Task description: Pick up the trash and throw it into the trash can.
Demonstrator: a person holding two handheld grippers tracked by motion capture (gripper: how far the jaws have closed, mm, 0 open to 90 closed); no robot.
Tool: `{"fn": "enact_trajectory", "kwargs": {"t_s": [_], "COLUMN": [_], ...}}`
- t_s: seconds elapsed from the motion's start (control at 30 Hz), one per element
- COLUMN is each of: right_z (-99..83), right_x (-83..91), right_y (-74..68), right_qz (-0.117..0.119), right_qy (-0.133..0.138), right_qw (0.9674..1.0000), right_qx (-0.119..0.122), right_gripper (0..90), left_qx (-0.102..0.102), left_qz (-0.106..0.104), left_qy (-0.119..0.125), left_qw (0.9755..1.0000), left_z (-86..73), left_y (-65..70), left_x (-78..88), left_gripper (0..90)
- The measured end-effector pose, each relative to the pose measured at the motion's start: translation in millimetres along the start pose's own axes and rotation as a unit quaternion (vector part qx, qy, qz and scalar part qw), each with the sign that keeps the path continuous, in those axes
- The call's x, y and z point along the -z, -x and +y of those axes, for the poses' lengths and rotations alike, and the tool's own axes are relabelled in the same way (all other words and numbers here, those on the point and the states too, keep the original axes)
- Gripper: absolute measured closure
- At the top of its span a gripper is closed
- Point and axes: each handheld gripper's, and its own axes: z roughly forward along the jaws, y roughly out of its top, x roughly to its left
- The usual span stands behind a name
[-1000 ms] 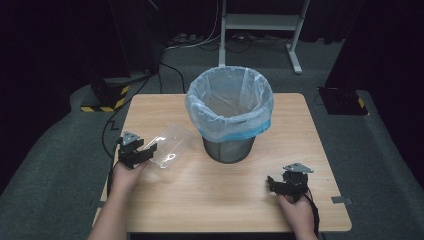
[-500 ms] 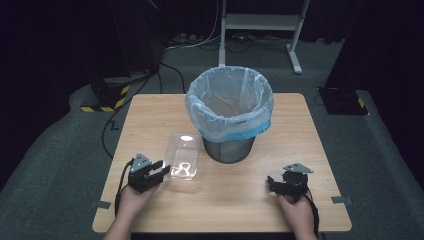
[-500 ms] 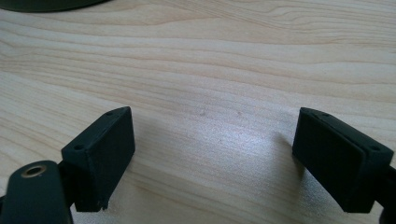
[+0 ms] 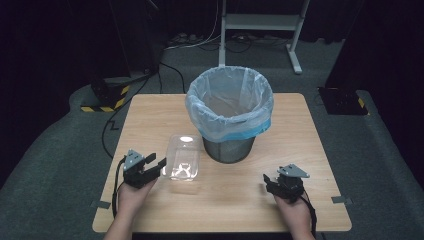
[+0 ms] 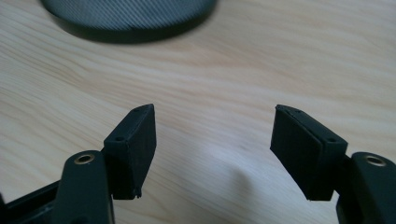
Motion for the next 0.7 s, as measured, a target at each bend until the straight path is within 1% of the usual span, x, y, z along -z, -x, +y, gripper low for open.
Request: {"fn": "enact_trajectory", "kwargs": {"t_s": [0.07,0.1,0.13,0.17,0.2,0.23,0.27,0.3,0.33,0.37,0.4,0.43,0.47,0.5,0.53,0.57,0.6,0.63,0.67,0.7], "right_z": [7.3,11.0,18.6,18.6,21.7,24.6,30.6,30.6,33.2,35.9,38.9,44.6,44.6,47.4,50.1,53.1,56.6,63.0,63.0,66.1], "right_x": [1.2,1.2,2.1,2.1,2.6,2.6,2.0,2.0,1.1,-0.3,-2.4,-8.5,-8.5,-13.3,-19.0,-26.9,-35.1,-51.4,-51.4,-59.3], "right_y": [-9.9,-16.1,-28.7,-28.7,-34.9,-40.7,-51.4,-51.4,-56.9,-62.6,-68.6,-84.4,-84.4,-92.7,-101.8,-110.3,-117.7,-132.7,-132.7,-138.4], "right_qz": [0.017,0.024,0.038,0.038,0.043,0.050,0.065,0.065,0.068,0.075,0.082,0.089,0.089,0.089,0.094,0.096,0.101,0.107,0.107,0.107], "right_qy": [0.003,0.008,0.013,0.013,0.017,0.022,0.028,0.028,0.035,0.039,0.042,0.052,0.052,0.058,0.053,0.052,0.045,0.037,0.037,0.033], "right_qw": [0.9998,0.9996,0.9991,0.9991,0.9987,0.9983,0.9973,0.9973,0.9968,0.9961,0.9953,0.9940,0.9940,0.9934,0.9931,0.9929,0.9926,0.9923,0.9923,0.9921], "right_qx": [0.006,0.007,0.016,0.016,0.020,0.022,0.020,0.020,0.024,0.026,0.029,0.035,0.035,0.044,0.046,0.047,0.051,0.051,0.051,0.058], "right_gripper": [30.9,31.1,31.7,31.7,32.8,33.5,36.1,36.1,38.6,42.5,46.6,52.9,52.9,55.8,57.1,57.8,58.7,60.3,60.3,60.8], "left_qx": [0.006,0.019,0.021,0.027,0.035,0.039,0.039,0.036,0.039,0.033,0.033,0.028,0.029,0.026,0.023,0.029,0.028,0.025,0.032,0.028], "left_qz": [0.003,0.005,0.004,0.001,0.001,-0.006,-0.009,-0.008,-0.011,-0.013,-0.014,-0.013,-0.016,-0.018,-0.020,-0.022,-0.023,-0.024,-0.025,-0.025], "left_qy": [-0.014,-0.020,-0.025,-0.031,-0.036,-0.033,-0.033,-0.035,-0.033,-0.040,-0.040,-0.044,-0.036,-0.041,-0.039,-0.036,-0.037,-0.037,-0.037,-0.040], "left_qw": [0.9999,0.9996,0.9995,0.9991,0.9987,0.9986,0.9986,0.9987,0.9986,0.9985,0.9985,0.9986,0.9988,0.9987,0.9988,0.9987,0.9986,0.9987,0.9985,0.9985], "left_z": [-1.4,-2.8,-3.7,-5.2,-7.5,-9.8,-11.1,-12.2,-13.1,-13.6,-14.1,-14.4,-16.1,-17.9,-19.5,-20.8,-21.9,-22.7,-22.9,-23.0], "left_y": [-2.1,-4.2,-6.1,-7.4,-7.0,-6.6,-6.4,-5.5,-4.0,-3.4,-1.5,0.6,3.1,4.7,5.4,6.7,7.0,7.3,8.7,9.0], "left_x": [-15.5,-23.0,-25.8,-28.0,-29.4,-29.0,-26.4,-24.0,-22.0,-19.5,-17.7,-15.6,-14.6,-12.4,-10.6,-9.2,-7.4,-6.3,-5.6,-4.7], "left_gripper": [47.4,47.0,48.9,48.9,50.4,51.6,55.0,55.8,55.8,56.3,56.7,57.9,57.9,58.2,58.0,57.8,57.7,57.2,57.2,57.1]}}
